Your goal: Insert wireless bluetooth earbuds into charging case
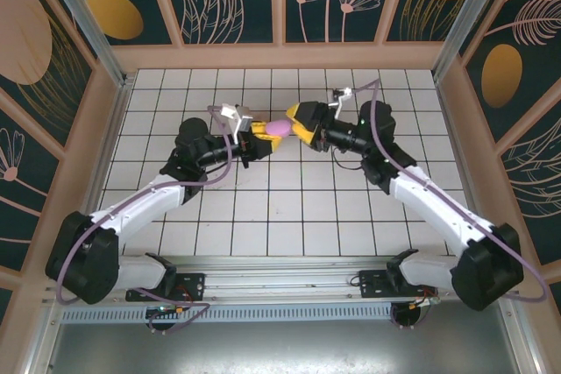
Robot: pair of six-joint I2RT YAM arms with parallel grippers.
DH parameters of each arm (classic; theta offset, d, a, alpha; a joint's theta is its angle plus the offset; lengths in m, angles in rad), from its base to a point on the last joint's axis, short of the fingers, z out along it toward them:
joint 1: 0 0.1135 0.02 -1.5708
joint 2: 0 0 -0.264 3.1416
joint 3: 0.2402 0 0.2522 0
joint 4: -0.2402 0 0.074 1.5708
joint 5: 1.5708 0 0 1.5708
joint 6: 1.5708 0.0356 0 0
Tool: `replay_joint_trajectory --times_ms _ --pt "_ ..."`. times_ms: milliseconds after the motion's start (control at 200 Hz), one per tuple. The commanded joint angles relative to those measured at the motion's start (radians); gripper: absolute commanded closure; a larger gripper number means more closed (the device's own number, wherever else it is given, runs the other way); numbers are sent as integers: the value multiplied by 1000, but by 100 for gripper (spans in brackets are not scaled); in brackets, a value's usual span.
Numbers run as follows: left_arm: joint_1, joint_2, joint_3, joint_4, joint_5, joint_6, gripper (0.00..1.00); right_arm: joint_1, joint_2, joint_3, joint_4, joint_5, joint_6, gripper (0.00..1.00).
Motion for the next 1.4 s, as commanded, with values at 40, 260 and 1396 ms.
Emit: replay_joint_trajectory --times_ms 40,260,1396 --pt "55 -98 42 -164 106 61 78 29 -111 153 -346 131 -516 21" --pt "69 -168 97 -414 177 159 79 100 -102 185 -469 150 -820 22" --pt "70 -207 77 -389 310 93 80 220 132 365 -555 360 -987 27"
